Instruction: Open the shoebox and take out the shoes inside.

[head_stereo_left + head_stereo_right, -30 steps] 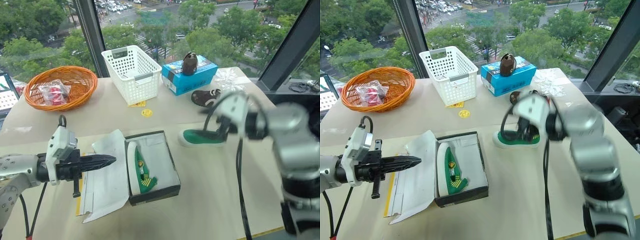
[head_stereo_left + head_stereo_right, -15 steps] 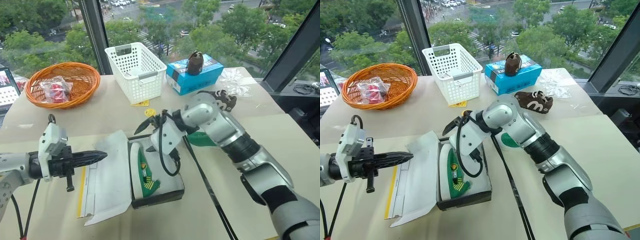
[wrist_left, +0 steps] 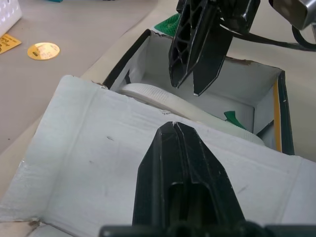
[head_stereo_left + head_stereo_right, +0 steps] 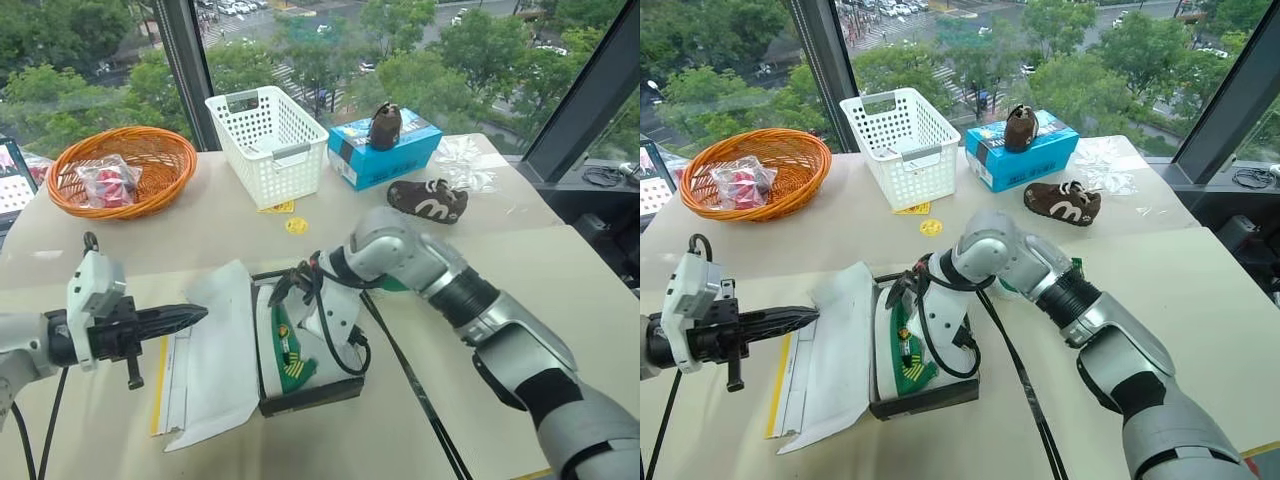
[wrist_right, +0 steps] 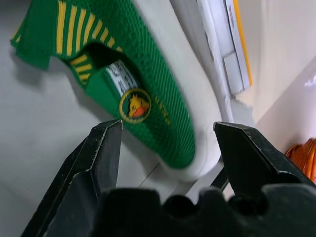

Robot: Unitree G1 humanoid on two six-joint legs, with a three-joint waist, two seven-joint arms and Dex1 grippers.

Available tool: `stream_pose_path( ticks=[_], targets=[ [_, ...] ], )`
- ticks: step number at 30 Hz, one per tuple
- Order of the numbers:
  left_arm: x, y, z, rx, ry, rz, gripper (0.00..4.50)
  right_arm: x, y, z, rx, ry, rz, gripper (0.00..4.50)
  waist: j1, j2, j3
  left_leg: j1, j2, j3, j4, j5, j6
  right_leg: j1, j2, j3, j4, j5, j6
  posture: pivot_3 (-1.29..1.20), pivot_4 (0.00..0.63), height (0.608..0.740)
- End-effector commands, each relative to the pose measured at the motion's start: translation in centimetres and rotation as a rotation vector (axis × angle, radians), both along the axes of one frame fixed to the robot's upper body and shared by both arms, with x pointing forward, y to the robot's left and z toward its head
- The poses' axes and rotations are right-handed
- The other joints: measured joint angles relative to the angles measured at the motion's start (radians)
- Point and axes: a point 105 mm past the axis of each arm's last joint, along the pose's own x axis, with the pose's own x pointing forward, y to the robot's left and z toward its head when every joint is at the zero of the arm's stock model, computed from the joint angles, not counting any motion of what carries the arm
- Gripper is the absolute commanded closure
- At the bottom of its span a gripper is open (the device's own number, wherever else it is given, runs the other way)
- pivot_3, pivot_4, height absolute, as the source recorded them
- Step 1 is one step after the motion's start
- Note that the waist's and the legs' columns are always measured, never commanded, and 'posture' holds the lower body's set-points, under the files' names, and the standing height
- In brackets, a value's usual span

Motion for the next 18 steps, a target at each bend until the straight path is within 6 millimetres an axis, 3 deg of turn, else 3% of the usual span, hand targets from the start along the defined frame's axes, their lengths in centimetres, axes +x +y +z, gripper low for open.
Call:
stream_pose_path(
  ticks=[1,7,12,18],
  targets=[
    [-0.3,-0.2,1.1,-0.002,-0.049,-0.007,4.5,0.1,0.7,1.4,0.029,-0.067,0.035,0.95,0.0,0.0,0.0,0.0,0.0,0.0,0.0,0.0,0.0,0.0,0.0,0.0,0.001,0.0,0.0,0.0,0.15,0.731],
    [-0.3,-0.2,1.1,-0.003,-0.051,-0.003,4.5,-0.2,1.3,0.9,0.023,-0.07,0.059,0.95,0.0,0.0,0.0,0.001,0.0,0.0,0.001,0.001,-0.001,-0.001,0.0,0.001,0.007,-0.001,-0.002,0.0,0.15,0.731],
    [-0.3,-0.4,1.3,-0.005,-0.061,-0.003,4.5,-0.4,0.9,-1.7,-0.038,-0.031,0.064,0.95,0.0,0.0,0.0,0.002,0.0,-0.001,0.001,0.001,-0.002,-0.002,0.0,0.001,0.008,-0.002,-0.003,0.0,0.15,0.731],
    [-0.3,-0.6,1.4,-0.007,-0.063,-0.004,4.5,0.7,0.0,-3.8,-0.087,-0.013,0.016,0.95,0.0,0.0,0.0,0.007,0.0,0.0,0.001,0.001,-0.002,0.002,0.0,0.002,0.009,-0.002,-0.003,0.0,0.15,0.731]
  ],
)
